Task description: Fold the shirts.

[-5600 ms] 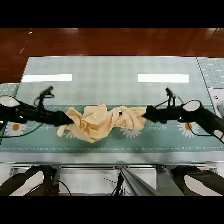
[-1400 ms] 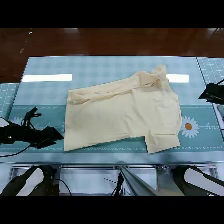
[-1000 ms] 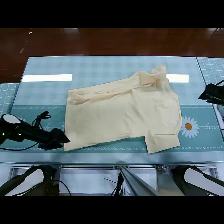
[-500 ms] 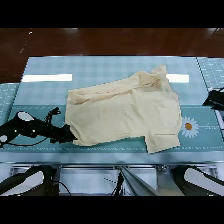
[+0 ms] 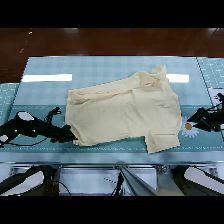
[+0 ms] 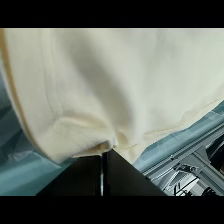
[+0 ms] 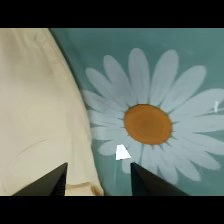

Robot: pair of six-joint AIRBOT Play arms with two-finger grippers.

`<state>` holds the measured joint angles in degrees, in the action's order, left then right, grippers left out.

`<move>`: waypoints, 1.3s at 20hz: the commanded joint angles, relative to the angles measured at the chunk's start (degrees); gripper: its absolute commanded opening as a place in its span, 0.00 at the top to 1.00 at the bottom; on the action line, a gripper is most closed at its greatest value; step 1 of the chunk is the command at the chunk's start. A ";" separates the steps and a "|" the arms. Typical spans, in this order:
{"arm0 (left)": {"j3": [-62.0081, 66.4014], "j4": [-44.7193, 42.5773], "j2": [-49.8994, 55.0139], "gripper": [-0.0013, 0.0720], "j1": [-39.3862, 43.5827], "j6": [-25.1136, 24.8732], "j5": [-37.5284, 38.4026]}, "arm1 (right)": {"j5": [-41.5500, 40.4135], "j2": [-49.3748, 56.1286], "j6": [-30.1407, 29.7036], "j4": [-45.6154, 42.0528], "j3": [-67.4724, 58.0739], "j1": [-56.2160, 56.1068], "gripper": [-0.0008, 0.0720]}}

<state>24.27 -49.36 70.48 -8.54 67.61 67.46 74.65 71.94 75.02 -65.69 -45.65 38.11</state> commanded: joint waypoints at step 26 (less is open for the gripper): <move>51.15 9.79 -18.80 0.95 -0.02 2.71 -5.79 | -7.93 -17.84 -18.88 45.18 -23.17 0.24 0.94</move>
<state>60.99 -44.03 57.45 -8.51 69.82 66.89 69.43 60.25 57.14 -28.40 -55.64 38.30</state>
